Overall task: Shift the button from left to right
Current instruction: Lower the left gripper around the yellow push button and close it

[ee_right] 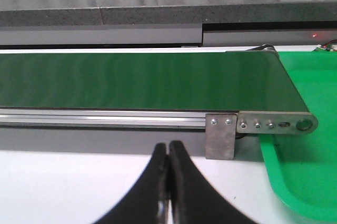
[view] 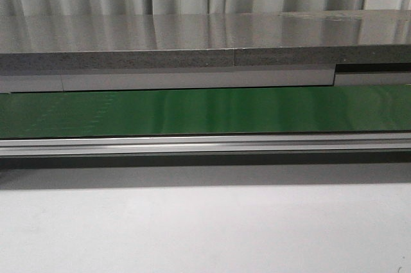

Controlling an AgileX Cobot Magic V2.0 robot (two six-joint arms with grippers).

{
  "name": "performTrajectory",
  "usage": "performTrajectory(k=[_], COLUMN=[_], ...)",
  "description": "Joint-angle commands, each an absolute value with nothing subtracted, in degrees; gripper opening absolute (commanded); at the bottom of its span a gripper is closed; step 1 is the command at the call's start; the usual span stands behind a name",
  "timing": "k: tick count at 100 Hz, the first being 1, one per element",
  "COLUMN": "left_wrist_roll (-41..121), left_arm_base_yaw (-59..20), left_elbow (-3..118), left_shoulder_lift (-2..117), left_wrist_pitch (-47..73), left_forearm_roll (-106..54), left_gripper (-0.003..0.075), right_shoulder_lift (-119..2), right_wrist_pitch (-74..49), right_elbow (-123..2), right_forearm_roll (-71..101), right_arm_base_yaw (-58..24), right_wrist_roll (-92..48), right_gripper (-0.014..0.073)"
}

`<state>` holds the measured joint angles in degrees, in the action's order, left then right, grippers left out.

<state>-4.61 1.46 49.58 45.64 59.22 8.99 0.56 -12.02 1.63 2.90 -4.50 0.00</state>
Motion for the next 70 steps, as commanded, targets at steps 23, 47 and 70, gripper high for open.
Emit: performTrajectory(k=[23,47,70], left_wrist_roll=[-3.19,2.79,4.48], left_arm_base_yaw=[6.09,15.82,21.61], left_elbow=[59.78,62.88,62.88], left_shoulder_lift=[59.95,69.27,78.41], left_wrist_pitch=[58.72,54.41,51.14], left_forearm_roll=[15.85,7.24,3.31], left_gripper=[0.0620,0.0619,0.0619], right_shoulder_lift=[1.77,1.77,1.77], right_wrist_pitch=[-7.06,-7.06,-7.06], right_elbow=[0.77,0.77,0.77], right_forearm_roll=[2.25,2.25,2.25], right_arm_base_yaw=[-4.57,-4.57,-4.57], right_wrist_roll=[0.00,0.00,0.00], right_gripper=[-0.0067,-0.0067,-0.0067])
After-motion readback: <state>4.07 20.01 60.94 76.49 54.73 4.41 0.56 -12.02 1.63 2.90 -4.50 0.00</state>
